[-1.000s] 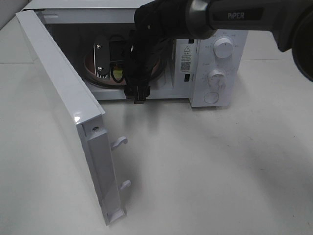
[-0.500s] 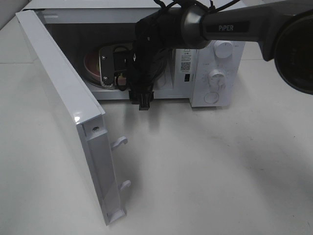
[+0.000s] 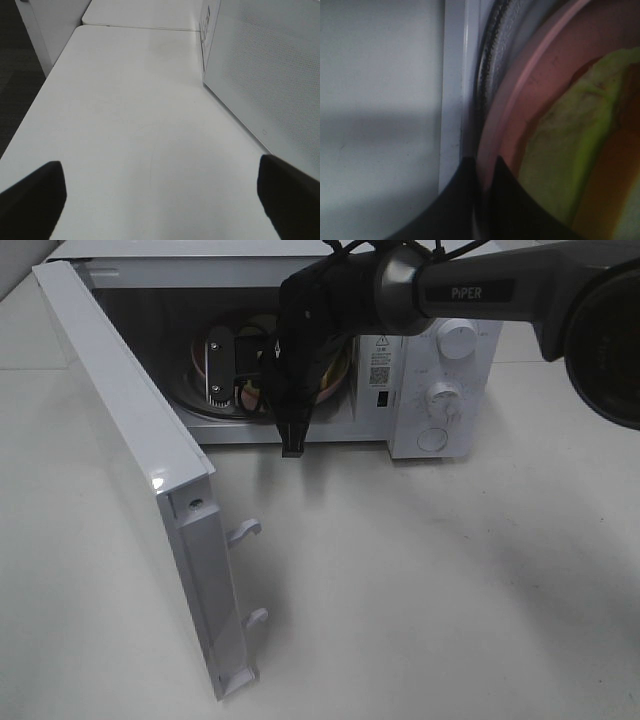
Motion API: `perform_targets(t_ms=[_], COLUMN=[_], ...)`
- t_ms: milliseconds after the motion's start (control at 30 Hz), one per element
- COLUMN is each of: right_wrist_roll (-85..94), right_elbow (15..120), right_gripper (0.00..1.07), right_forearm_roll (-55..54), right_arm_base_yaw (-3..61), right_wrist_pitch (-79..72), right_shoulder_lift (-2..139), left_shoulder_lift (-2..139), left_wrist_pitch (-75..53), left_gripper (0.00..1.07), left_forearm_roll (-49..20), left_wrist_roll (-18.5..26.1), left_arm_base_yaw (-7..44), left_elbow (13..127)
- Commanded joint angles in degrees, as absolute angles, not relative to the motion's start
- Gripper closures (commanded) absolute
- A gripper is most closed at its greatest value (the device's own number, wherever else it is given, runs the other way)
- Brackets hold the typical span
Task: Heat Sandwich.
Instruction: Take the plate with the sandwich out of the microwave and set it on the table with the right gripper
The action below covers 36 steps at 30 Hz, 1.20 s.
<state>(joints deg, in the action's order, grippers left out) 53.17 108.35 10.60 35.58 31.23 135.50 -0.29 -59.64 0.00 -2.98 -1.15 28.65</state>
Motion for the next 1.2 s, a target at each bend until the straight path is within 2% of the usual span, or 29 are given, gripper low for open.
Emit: perform_targets(t_ms=[33,400,733,1200], right_wrist_roll=[52.9,55.7,69.3,74.3], right_elbow=[108.3,108.3,108.3,107.3], right_gripper=[1.07,1.07,1.07,1.07], right_forearm_roll=[10.2,9.7,5.3,4.2], right_arm_base_yaw=[35.2,35.2,35.2,35.2], right_wrist_pitch=[33.7,35.0,41.0,44.5], right_shoulder_lift=[135.6,135.4,132.6,127.8], left_shoulder_lift=[-1.8,-1.8,-1.8,-1.8], left_wrist_pitch=[-59.4,-59.4,-59.4,-59.4], left_gripper=[0.09,0.09,0.09,0.09], left_forearm_roll=[0.0,0.0,0.0,0.0], left_wrist_roll=[-2.9,-2.9,-2.9,-2.9], left_arm_base_yaw=[-1.3,-1.3,-1.3,-1.3], left_elbow=[28.5,28.5,28.5,28.5])
